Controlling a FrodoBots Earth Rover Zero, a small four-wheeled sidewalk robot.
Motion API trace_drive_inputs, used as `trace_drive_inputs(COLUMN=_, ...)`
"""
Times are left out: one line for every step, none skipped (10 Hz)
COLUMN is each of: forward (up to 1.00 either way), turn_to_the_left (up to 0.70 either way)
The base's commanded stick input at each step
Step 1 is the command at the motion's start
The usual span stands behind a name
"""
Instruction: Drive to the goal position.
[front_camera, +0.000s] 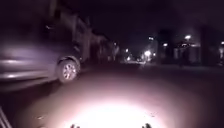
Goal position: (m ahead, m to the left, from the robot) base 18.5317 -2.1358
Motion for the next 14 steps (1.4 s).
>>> trace_drive_inputs(forward=0.70, turn_to_the_left=0.00)
trace_drive_inputs(forward=0.70, turn_to_the_left=0.00)
trace_drive_inputs(forward=0.70, turn_to_the_left=0.00)
trace_drive_inputs(forward=0.70, turn_to_the_left=0.00)
trace_drive_inputs(forward=0.70, turn_to_the_left=0.00)
trace_drive_inputs(forward=0.70, turn_to_the_left=0.00)
trace_drive_inputs(forward=0.70, turn_to_the_left=0.00)
trace_drive_inputs(forward=0.70, turn_to_the_left=0.00)
trace_drive_inputs(forward=0.70, turn_to_the_left=0.00)
trace_drive_inputs(forward=0.70, turn_to_the_left=0.00)
trace_drive_inputs(forward=0.70, turn_to_the_left=0.00)
trace_drive_inputs(forward=0.70, turn_to_the_left=0.00)
trace_drive_inputs(forward=0.70, turn_to_the_left=0.00)
trace_drive_inputs(forward=0.70, turn_to_the_left=0.00)
